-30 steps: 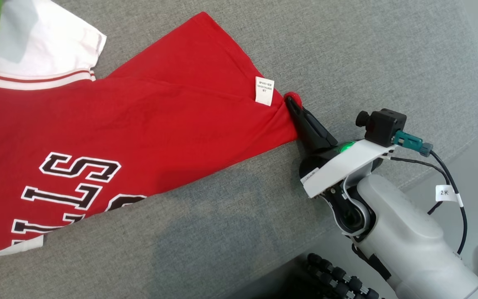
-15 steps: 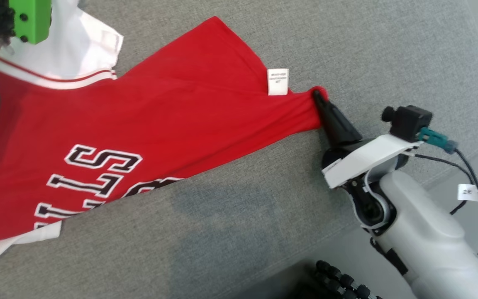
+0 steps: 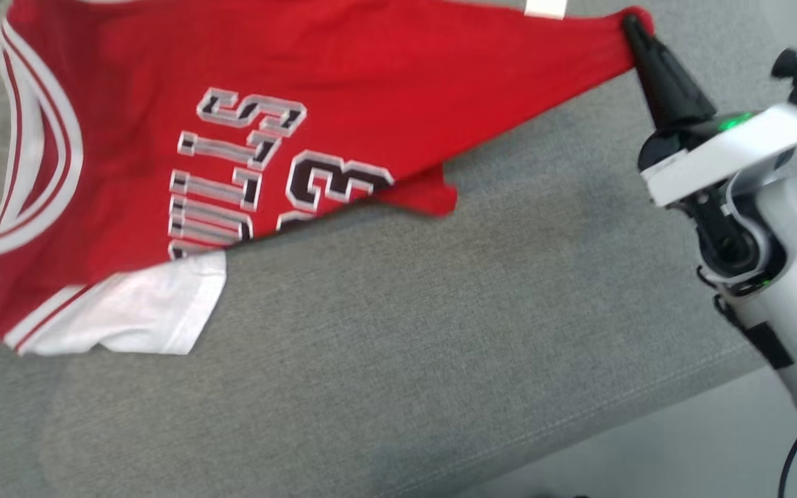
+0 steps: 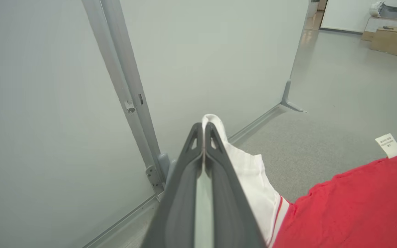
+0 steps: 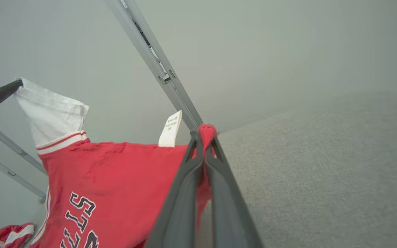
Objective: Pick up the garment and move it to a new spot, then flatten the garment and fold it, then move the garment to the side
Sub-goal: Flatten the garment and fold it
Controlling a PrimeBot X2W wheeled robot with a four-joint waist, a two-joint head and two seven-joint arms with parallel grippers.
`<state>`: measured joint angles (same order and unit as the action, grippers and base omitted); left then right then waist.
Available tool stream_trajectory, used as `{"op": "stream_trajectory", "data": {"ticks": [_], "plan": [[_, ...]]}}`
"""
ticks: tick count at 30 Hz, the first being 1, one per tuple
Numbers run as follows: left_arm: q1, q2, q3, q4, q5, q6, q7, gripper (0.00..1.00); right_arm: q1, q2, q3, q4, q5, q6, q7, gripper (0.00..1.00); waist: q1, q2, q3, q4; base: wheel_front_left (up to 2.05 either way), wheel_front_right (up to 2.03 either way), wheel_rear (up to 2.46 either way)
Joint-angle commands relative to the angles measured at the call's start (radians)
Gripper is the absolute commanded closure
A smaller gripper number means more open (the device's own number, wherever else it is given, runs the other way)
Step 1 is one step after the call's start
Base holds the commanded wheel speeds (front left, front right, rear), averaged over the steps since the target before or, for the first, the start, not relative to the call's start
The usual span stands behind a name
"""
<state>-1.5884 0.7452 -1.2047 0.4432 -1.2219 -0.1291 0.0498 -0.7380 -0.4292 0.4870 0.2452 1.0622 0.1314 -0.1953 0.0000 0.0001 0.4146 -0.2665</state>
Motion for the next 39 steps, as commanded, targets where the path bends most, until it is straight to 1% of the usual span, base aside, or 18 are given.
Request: {"op": "stream_trajectory", "data": {"ticks": [1,2,5,8,11,17,22,28,33,36,39], "plan": [[-0.006,0.017,0.009,0.011,-0.014,-0.003,-0.049,1.0,-0.026,-0.035,0.0,-0.005,0.026,-0.001,0.029,1.0,0.0,-0.0001,-0.136,0.088,0.0,0.0,0.0],[-0.006,0.017,0.009,0.011,-0.014,-0.003,-0.049,1.0,-0.026,-0.035,0.0,-0.005,0.026,-0.001,0.029,1.0,0.0,-0.0001,-0.136,0.088,0.0,0.0,0.0],[-0.005,0.042,0.024,0.03,-0.038,-0.003,-0.126,1.0,-0.076,-0.09,-0.004,0.0,0.058,-0.001,0.081,1.0,0.0,-0.0001,-0.193,0.11,0.0,0.0,0.0],[0.013,0.063,0.032,0.044,-0.069,-0.003,-0.186,1.0,-0.118,-0.122,-0.029,0.01,0.104,-0.001,0.109,1.0,0.0,-0.0001,-0.25,0.127,0.0,0.0,0.0],[0.031,0.077,0.041,0.033,-0.118,-0.002,-0.212,1.0,-0.153,-0.151,-0.049,0.014,0.142,-0.001,0.135,1.0,0.0,-0.0001,-0.304,0.143,0.0,0.0,0.0],[0.031,0.102,0.039,-0.03,-0.186,-0.001,-0.211,1.0,-0.198,-0.209,-0.058,0.003,0.169,-0.001,0.183,1.0,0.0,-0.0001,-0.398,0.169,0.0,0.0,0.0],[0.004,0.116,0.027,-0.065,-0.201,-0.001,-0.173,1.0,-0.231,-0.247,-0.077,0.005,0.183,-0.001,0.22,1.0,0.0,-0.0001,-0.426,0.182,0.0,0.0,0.0],[-0.008,0.107,0.024,-0.065,-0.245,-0.001,-0.13,1.0,-0.28,-0.25,-0.096,0.04,0.187,-0.001,0.249,1.0,0.0,-0.0001,-0.434,0.187,0.0,0.0,0.0],[-0.009,0.096,0.0,-0.059,-0.252,-0.001,-0.081,1.0,-0.309,-0.217,-0.065,0.075,0.164,-0.001,0.284,1.0,0.0,-0.0001,-0.409,0.185,0.0,0.0,0.0],[-0.022,0.079,-0.008,-0.046,-0.253,-0.001,-0.051,1.0,-0.35,-0.19,-0.042,0.12,0.14,-0.001,0.308,1.0,0.0,-0.0001,-0.362,0.187,0.0,0.0,0.0],[-0.053,0.051,-0.023,-0.023,-0.215,-0.001,-0.023,1.0,-0.414,-0.15,-0.01,0.178,0.099,-0.001,0.328,1.0,0.0,-0.0001,-0.285,0.191,0.0,0.0,0.0]]}}
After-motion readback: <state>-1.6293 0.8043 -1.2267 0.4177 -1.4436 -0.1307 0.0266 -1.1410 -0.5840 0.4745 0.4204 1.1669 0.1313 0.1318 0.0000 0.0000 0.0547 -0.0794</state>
